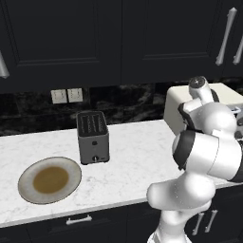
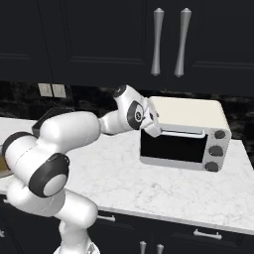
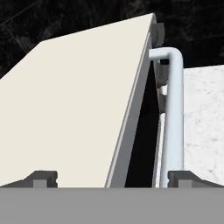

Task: Pick up the kebab skewer and baguette bread, and place them inside the toaster oven. Close the toaster oven door and start by setting the timer.

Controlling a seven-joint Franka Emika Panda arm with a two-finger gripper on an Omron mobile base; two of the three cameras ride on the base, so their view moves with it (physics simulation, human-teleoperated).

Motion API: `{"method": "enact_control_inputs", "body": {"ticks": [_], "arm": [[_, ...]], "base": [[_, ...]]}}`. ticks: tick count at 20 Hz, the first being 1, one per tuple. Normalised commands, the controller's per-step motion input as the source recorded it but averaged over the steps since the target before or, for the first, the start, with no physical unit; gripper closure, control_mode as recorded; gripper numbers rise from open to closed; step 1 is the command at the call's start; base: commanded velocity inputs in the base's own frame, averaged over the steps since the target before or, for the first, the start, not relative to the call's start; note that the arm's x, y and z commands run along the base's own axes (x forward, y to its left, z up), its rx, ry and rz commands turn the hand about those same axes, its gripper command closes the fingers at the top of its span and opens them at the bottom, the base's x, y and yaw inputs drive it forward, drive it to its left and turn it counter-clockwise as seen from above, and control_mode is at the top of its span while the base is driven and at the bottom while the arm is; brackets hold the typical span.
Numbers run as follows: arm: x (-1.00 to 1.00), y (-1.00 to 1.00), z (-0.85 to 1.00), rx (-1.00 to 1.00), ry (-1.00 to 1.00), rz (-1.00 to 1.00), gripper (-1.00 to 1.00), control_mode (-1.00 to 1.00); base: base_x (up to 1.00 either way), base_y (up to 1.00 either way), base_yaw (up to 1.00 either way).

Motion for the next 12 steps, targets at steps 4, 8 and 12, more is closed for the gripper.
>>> {"method": "enact_control_inputs", "body": {"ticks": [4, 8, 12], "arm": [[0.01, 0.00, -0.95, 0.05, 0.00, -0.08, -1.00, -1.00], [-0.21, 0.00, -0.29, 0.03, 0.00, -0.05, -1.00, -1.00], [-0.03, 0.00, 0.00, 0.02, 0.00, -0.04, -1.00, -1.00]], "base": [[0.00, 0.00, 0.00], [0.00, 0.00, 0.00], [0.00, 0.00, 0.00]]}}
